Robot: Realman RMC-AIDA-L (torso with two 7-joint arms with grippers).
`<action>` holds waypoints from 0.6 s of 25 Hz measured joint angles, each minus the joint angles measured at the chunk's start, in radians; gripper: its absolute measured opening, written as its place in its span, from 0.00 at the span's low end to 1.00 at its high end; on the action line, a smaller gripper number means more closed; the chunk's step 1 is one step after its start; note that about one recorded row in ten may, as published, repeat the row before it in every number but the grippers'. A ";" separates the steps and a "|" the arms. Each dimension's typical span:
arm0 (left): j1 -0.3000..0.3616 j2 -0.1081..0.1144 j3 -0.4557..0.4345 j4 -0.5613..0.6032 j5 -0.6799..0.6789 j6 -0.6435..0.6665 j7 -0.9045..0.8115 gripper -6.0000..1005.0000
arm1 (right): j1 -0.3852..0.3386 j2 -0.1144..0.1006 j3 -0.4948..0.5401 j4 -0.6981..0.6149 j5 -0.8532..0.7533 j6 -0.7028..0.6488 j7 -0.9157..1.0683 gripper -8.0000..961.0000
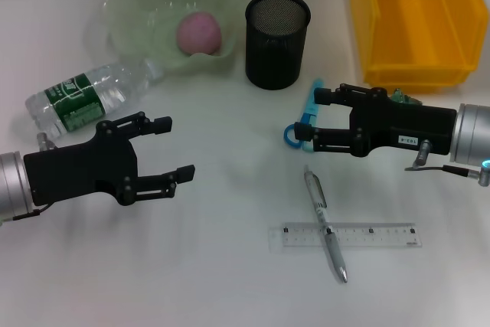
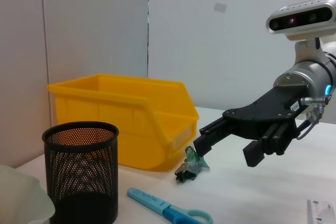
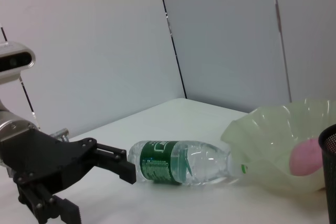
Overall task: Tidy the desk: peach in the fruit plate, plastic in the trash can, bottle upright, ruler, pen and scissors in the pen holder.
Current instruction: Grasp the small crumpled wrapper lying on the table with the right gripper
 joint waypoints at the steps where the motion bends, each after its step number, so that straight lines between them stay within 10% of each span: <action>1: 0.000 0.000 0.000 0.000 0.000 0.000 0.000 0.84 | 0.000 0.000 0.000 0.000 0.000 0.000 0.000 0.73; 15: -0.002 -0.011 -0.002 -0.003 0.012 0.000 -0.006 0.84 | -0.001 0.000 -0.002 0.015 0.000 0.001 -0.003 0.73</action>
